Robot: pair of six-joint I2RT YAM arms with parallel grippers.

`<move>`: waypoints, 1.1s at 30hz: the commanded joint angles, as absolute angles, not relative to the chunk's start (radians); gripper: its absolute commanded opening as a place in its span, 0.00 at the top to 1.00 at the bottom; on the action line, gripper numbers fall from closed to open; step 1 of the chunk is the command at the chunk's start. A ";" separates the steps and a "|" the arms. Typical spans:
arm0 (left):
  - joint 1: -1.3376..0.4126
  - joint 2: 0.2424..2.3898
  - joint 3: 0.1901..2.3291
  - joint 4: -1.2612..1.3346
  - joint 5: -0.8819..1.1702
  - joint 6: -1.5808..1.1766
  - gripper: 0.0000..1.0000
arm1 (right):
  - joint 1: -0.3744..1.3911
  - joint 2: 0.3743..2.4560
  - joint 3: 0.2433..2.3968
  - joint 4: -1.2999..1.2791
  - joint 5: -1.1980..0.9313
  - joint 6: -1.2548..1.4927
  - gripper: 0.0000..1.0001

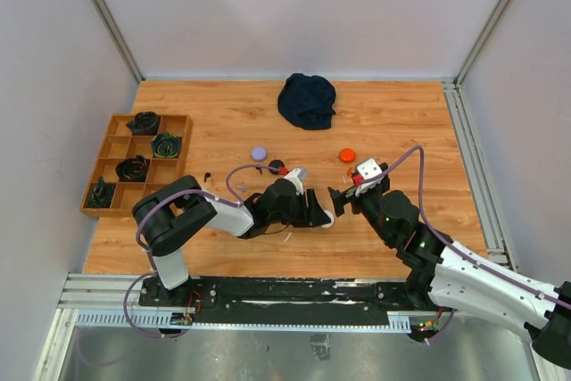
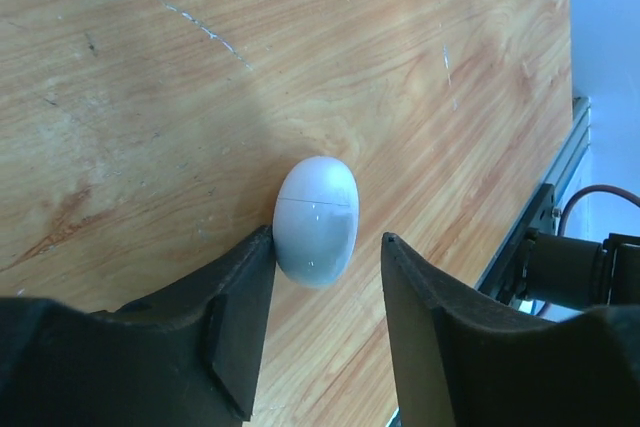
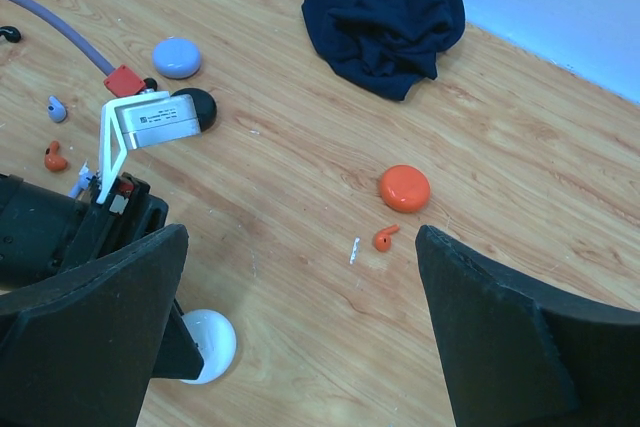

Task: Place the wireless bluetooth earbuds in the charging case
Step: Place the charging case at the center of the board, then pick up the charging case at the center of the board.

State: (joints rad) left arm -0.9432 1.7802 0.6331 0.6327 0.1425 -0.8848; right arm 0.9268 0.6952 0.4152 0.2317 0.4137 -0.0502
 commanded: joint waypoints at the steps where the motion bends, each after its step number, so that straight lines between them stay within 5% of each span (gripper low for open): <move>1: -0.950 1.743 0.609 0.523 0.049 -0.863 0.45 | 0.921 0.687 0.398 0.268 0.439 -0.063 0.02; 9: -0.949 1.626 0.575 0.422 -0.036 -0.827 0.30 | 0.921 0.690 0.396 0.276 0.474 -0.065 0.02; 20: -0.915 1.407 0.690 0.066 -0.362 -0.579 0.25 | 0.921 0.678 0.383 0.287 0.492 -0.064 0.01; 33: -0.700 1.493 0.855 0.083 -0.254 -0.237 0.25 | 0.920 0.681 0.374 0.300 0.510 -0.070 0.00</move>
